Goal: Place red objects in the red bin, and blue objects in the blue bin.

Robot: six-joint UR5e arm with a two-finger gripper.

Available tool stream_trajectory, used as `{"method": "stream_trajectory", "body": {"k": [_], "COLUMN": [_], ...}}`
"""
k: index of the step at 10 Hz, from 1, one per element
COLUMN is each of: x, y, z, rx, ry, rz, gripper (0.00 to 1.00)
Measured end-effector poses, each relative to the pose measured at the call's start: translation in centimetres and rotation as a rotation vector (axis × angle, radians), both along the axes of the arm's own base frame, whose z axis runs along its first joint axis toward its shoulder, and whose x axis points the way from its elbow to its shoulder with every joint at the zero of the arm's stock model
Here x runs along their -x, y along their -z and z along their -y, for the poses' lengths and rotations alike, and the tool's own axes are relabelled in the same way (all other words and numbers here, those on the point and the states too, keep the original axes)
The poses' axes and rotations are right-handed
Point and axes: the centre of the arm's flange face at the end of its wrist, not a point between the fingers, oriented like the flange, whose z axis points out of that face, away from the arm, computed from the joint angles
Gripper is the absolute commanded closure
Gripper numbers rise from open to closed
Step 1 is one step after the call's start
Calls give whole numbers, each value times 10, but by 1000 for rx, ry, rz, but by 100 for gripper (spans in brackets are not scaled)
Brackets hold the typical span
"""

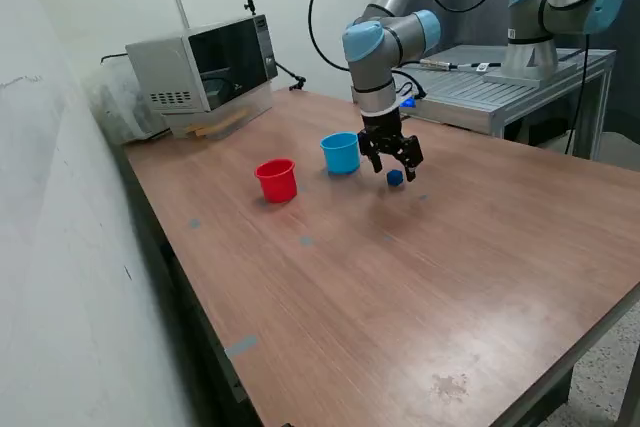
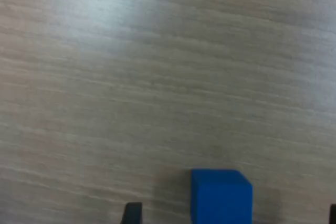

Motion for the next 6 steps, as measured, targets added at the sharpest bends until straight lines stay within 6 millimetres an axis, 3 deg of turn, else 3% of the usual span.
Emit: {"method": "stream_trajectory", "body": {"k": [6], "x": [-3], "y": [2], "z": [-1], "rx": [-3], "ry": [-13], "rz": [9], "gripper": [0]}}
